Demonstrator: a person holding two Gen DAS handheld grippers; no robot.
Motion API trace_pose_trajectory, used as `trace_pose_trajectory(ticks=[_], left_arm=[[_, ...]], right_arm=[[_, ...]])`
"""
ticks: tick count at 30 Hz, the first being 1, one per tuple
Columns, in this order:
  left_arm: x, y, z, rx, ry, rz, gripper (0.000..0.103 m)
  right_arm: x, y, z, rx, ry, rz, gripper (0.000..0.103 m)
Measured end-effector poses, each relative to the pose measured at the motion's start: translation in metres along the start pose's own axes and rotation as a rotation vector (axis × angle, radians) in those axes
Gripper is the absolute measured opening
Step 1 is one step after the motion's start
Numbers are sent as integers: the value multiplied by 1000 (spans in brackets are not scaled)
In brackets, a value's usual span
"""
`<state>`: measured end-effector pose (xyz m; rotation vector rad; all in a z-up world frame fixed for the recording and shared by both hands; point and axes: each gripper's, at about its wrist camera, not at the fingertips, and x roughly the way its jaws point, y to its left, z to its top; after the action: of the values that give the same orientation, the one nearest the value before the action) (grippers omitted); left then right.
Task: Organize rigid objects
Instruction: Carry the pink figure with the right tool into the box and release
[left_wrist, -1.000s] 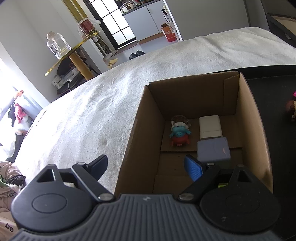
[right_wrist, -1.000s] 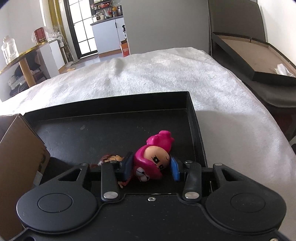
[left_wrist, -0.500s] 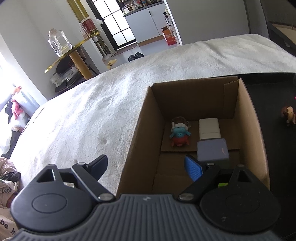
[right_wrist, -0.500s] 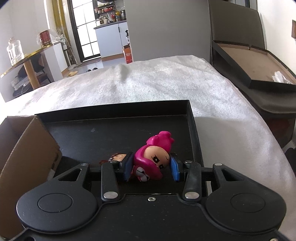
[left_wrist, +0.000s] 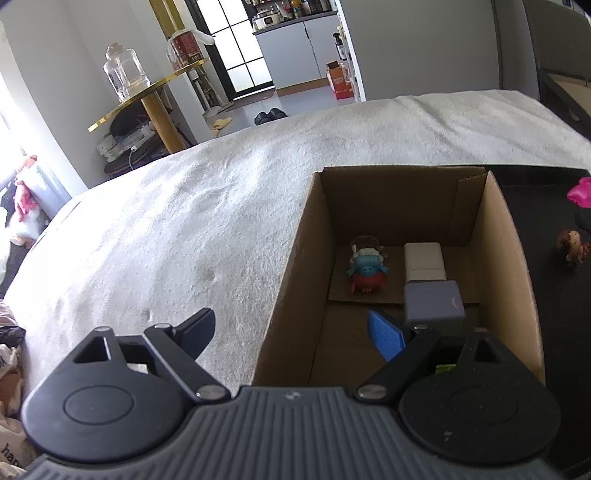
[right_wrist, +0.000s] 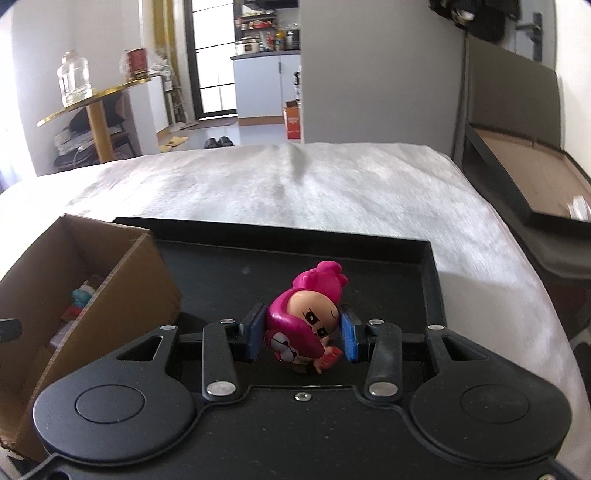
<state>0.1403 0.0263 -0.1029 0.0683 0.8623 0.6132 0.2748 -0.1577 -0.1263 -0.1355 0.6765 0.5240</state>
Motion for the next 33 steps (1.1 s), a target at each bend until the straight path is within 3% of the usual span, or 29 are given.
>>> trace_pose_trajectory(ticks=[10, 20, 24, 33], left_arm=[[-1, 13, -5, -39, -34, -47, 82], [2, 29, -12, -86, -10, -118, 50], [3, 33, -15, -97, -6, -145, 31], [4, 45, -22, -141, -15, -182, 13]], right_arm=[[-8, 34, 15, -93, -14, 48, 41], [-24, 78, 35, -240, -52, 130, 41], [-28, 96, 41, -324, -64, 168, 41], [-32, 129, 49, -464, -72, 215, 41]])
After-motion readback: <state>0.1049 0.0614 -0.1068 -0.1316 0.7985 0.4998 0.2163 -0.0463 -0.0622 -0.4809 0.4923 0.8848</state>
